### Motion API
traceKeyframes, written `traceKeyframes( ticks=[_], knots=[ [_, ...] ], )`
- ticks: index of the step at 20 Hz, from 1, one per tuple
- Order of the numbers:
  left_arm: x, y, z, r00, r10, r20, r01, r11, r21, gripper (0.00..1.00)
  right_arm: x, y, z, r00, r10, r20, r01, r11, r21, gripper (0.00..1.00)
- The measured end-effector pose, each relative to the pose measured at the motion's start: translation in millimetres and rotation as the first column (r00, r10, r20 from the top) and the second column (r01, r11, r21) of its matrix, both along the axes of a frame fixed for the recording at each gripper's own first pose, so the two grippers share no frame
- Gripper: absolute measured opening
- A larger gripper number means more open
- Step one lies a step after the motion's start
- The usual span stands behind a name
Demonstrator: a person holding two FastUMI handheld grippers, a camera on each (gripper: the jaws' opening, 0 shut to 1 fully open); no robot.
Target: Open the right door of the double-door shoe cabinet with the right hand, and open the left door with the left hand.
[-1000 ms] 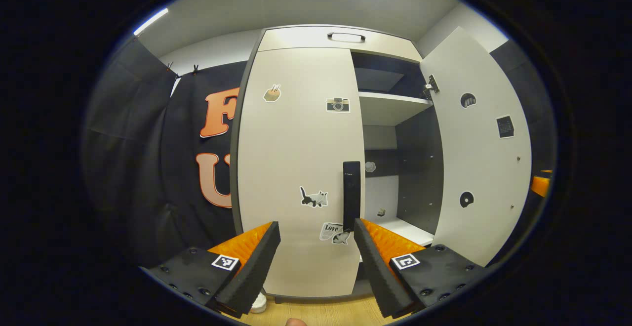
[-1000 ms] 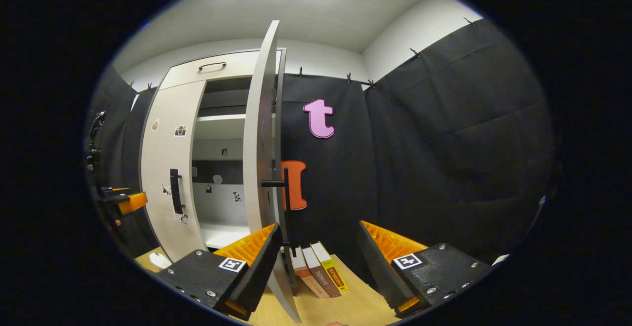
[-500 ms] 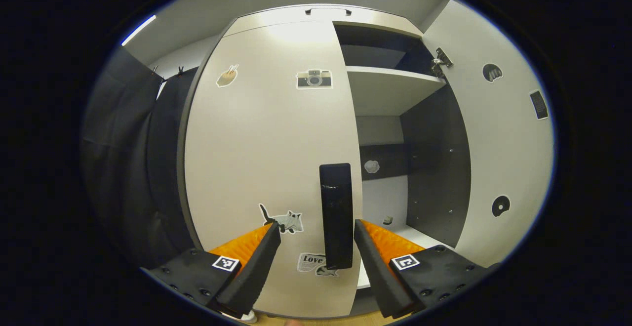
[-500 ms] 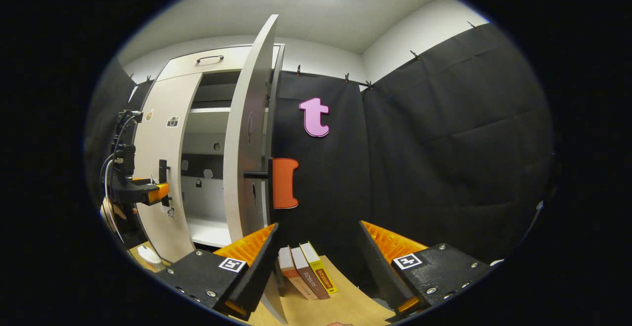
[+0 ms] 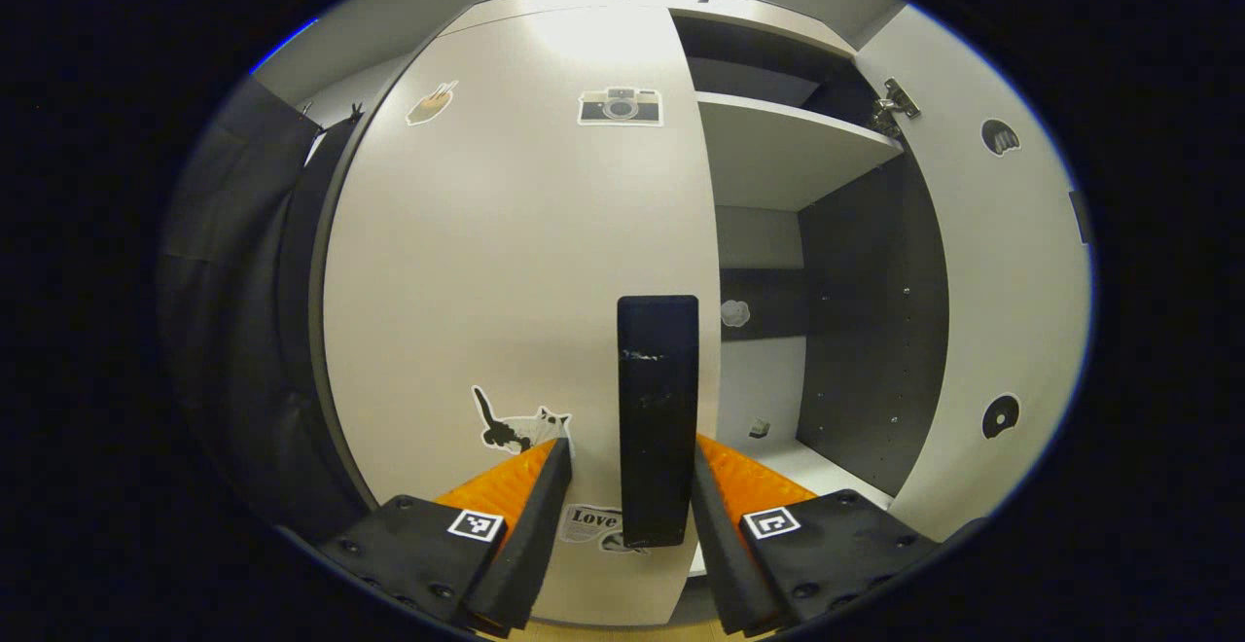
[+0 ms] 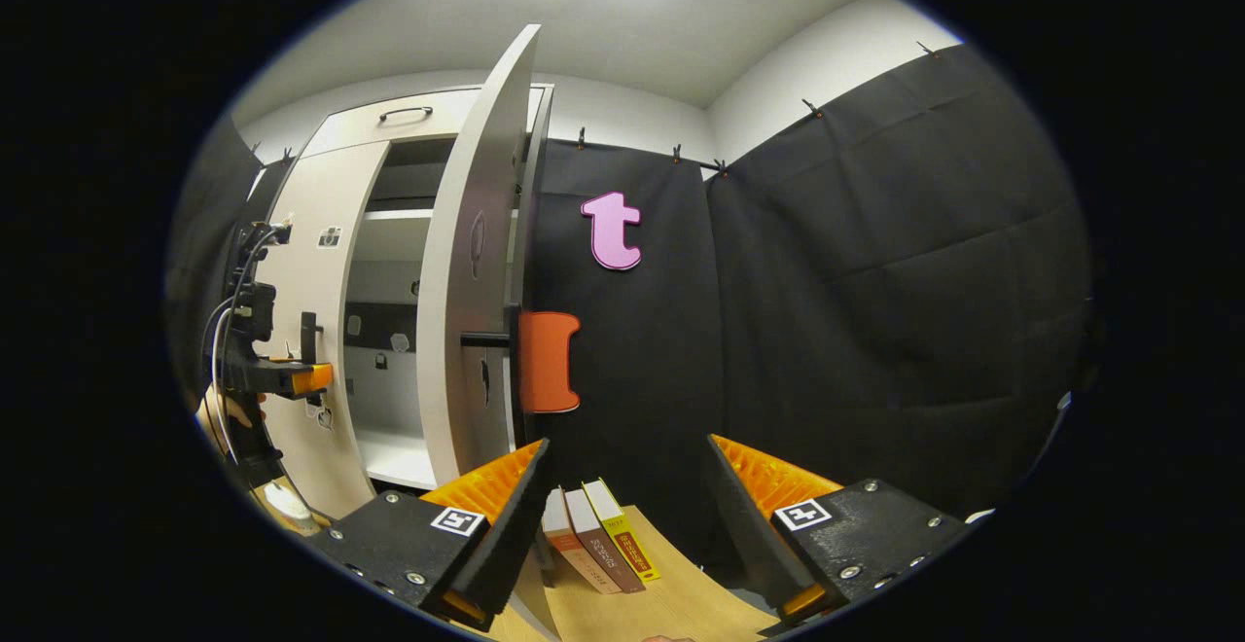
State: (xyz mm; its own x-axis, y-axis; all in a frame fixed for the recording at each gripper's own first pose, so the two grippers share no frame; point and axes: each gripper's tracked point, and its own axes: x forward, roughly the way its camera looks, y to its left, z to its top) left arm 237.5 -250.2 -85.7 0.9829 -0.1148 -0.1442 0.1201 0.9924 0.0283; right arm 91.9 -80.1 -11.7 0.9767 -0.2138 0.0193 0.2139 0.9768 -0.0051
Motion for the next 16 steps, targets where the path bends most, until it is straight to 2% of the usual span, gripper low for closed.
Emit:
traceKeyframes(
  ticks=[2, 3, 8, 13, 16],
  knots=[
    [0, -10, -1, 1.000, -0.024, 0.001, 0.024, 0.999, -0.029, 0.59, -2, 2, -1, 1.000, 0.006, -0.004, -0.006, 1.000, -0.002, 0.93],
    [-1, -11, 0, 1.000, -0.026, 0.001, 0.026, 0.999, -0.038, 0.39, -4, 3, -2, 1.000, 0.008, -0.004, -0.008, 1.000, -0.005, 0.93],
    [-4, -11, -1, 0.997, -0.072, 0.006, 0.072, 0.997, -0.032, 0.37, -12, 7, -1, 1.000, 0.014, -0.006, -0.014, 1.000, -0.008, 0.93],
    [-10, -7, -3, 0.993, -0.117, 0.022, 0.118, 0.993, -0.014, 0.15, -20, 13, -1, 1.000, 0.017, -0.012, -0.017, 1.000, -0.005, 0.93],
    [-15, -4, -2, 0.985, -0.165, 0.043, 0.167, 0.984, -0.059, 0.12, -32, 25, 2, 1.000, 0.028, -0.006, -0.028, 1.000, -0.003, 0.93]
  ],
)
